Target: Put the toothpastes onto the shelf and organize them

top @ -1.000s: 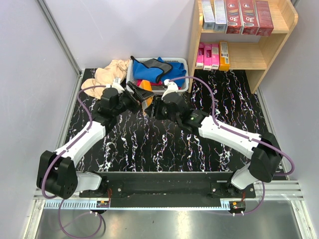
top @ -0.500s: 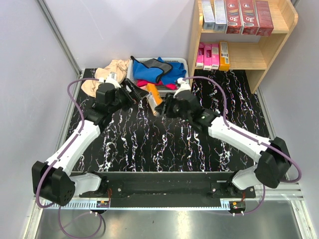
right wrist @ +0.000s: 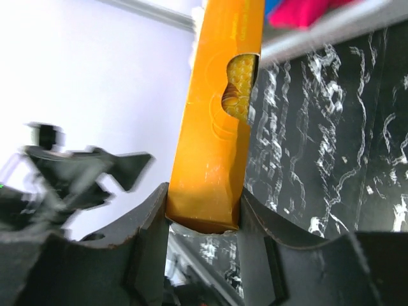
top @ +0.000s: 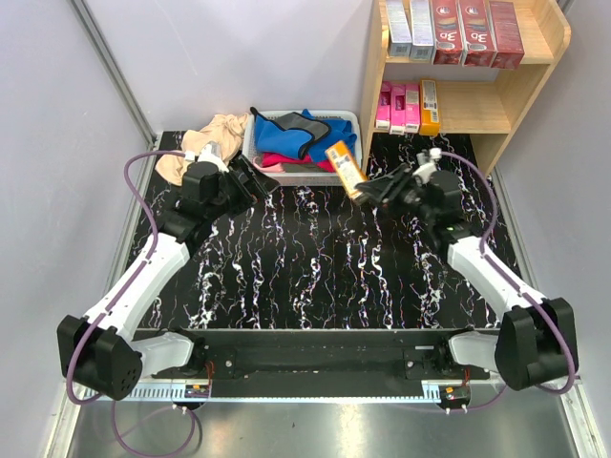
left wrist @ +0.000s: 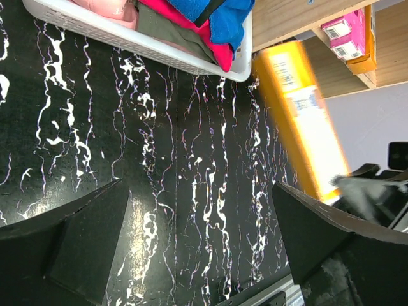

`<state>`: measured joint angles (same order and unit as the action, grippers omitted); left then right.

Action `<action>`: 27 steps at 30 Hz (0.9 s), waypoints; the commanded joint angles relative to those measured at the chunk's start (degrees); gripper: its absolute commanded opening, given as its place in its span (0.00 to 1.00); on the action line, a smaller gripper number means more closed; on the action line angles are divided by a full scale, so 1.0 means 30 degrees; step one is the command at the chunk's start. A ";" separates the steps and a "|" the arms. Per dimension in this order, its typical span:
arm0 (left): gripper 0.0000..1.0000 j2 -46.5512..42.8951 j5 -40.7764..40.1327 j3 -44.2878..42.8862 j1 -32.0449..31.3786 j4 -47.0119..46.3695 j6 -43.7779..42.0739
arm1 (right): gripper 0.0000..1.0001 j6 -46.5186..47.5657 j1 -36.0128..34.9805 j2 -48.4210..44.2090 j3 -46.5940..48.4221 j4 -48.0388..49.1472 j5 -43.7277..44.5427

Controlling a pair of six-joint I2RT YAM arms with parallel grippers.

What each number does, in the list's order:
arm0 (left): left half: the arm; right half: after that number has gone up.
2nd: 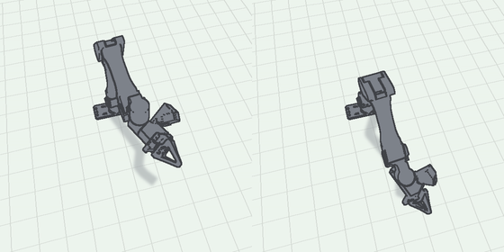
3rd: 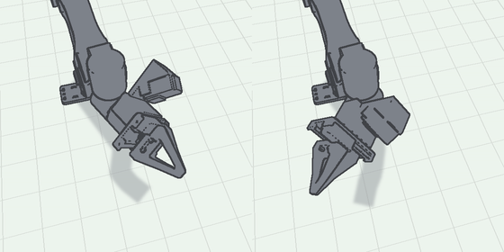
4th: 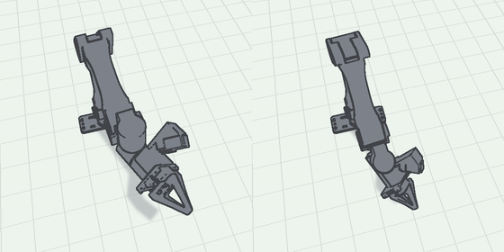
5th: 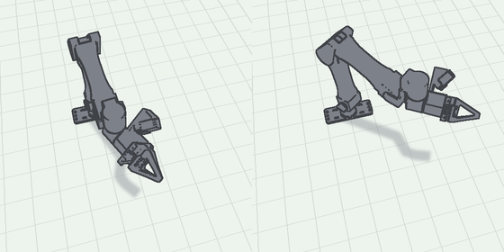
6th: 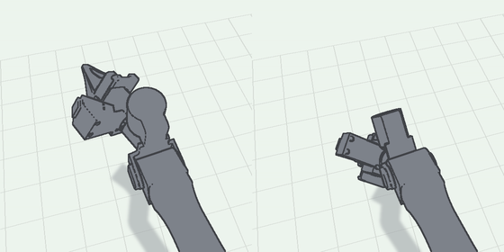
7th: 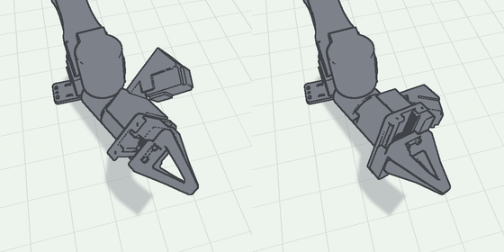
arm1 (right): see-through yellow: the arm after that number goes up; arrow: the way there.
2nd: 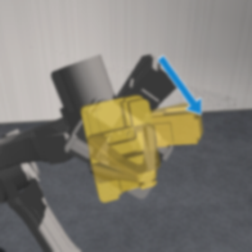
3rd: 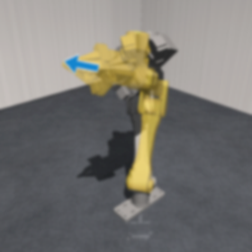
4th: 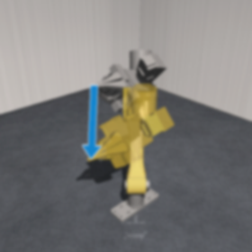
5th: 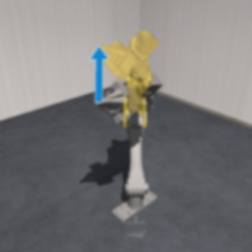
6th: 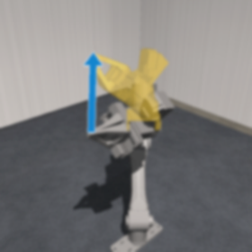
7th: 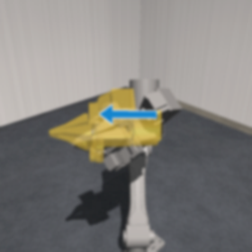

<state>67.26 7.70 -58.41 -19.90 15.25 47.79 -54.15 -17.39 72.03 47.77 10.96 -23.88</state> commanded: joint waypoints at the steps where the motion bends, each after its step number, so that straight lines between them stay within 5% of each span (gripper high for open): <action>1: 0.99 0.0195 -0.0107 0.0047 0.0071 -0.0745 -0.0227 | 0.42 -0.3359 0.2713 -0.1159 -0.0891 0.6942 -0.5795; 7: 0.99 0.0371 -0.0078 0.0281 0.0071 -0.0891 -0.0169 | 0.41 -1.1905 0.8368 0.0772 -0.3409 1.6844 -0.9410; 12: 0.99 0.0489 0.0010 0.0311 0.0071 -0.0922 -0.0198 | 0.40 -1.5227 1.1268 0.2675 -0.3824 2.2176 -1.0407; 19: 0.99 0.0547 -0.0019 0.0311 0.0071 -0.0922 -0.0285 | 0.39 -1.6169 1.3702 0.3529 -0.2478 2.2686 -1.1083; 27: 0.99 0.0840 0.0127 0.0340 0.0071 -0.0921 -0.0315 | 0.38 -1.4122 1.4585 0.5226 -0.0251 1.9292 -1.0500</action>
<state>69.54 7.75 -57.56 -19.90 14.96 47.81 -100.16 26.04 85.91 42.39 70.30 -56.10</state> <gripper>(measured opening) 0.987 0.460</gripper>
